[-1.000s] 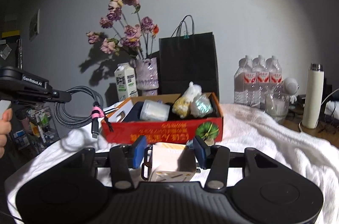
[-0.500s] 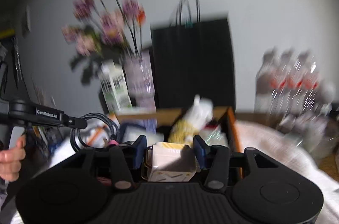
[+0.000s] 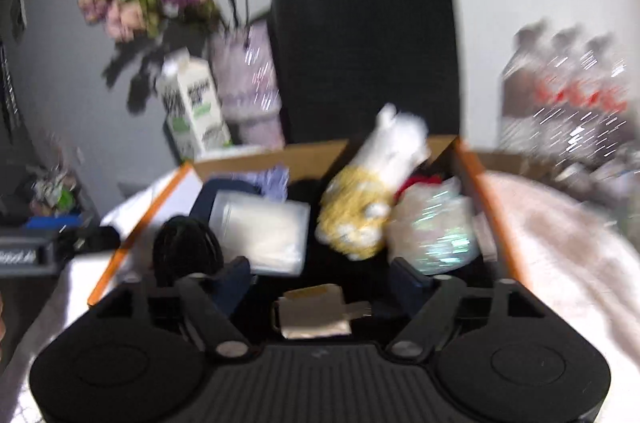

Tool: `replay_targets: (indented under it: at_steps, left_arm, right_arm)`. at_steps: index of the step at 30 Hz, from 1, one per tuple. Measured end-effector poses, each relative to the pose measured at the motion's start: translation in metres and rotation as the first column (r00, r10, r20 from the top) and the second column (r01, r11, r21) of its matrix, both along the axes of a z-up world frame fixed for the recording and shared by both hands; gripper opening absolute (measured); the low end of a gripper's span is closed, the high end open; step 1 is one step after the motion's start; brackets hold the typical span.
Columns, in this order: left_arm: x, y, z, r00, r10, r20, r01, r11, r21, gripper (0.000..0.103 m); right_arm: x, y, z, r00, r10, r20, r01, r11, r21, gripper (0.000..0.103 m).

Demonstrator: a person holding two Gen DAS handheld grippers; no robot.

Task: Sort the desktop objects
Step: 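Carry the cube and cable into the orange box and open both tools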

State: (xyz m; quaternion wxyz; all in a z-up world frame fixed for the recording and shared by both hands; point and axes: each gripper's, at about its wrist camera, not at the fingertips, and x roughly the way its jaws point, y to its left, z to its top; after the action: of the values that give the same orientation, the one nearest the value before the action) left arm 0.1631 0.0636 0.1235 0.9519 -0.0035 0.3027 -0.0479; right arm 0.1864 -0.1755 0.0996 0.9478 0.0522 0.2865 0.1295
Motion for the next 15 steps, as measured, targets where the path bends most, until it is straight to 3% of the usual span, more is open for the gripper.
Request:
replay_targets:
  at_steps: [3,7,11,15]
  left_arm:
    - [-0.042,-0.002,0.01,1.0,-0.009,0.029,0.009,1.0,-0.03,0.089]
    - [-0.097,-0.012,0.008,0.999,-0.04,0.026,0.041,0.997,-0.066,0.093]
    - [-0.145,-0.024,0.0,0.999,-0.04,0.008,0.04,0.997,-0.071,0.093]
    - [-0.189,-0.031,-0.008,0.998,-0.012,0.063,0.016,0.998,-0.058,0.098]
  right_arm:
    - [-0.042,-0.013,0.013,0.998,-0.027,0.06,0.028,0.999,-0.025,0.079]
    - [-0.101,-0.03,0.021,0.995,-0.018,0.101,0.015,0.999,0.029,0.085]
    - [-0.157,-0.035,0.019,0.991,0.015,0.136,-0.019,0.999,0.028,0.087]
    - [-0.207,-0.038,0.003,0.987,0.028,0.156,-0.028,1.0,0.0,0.087]
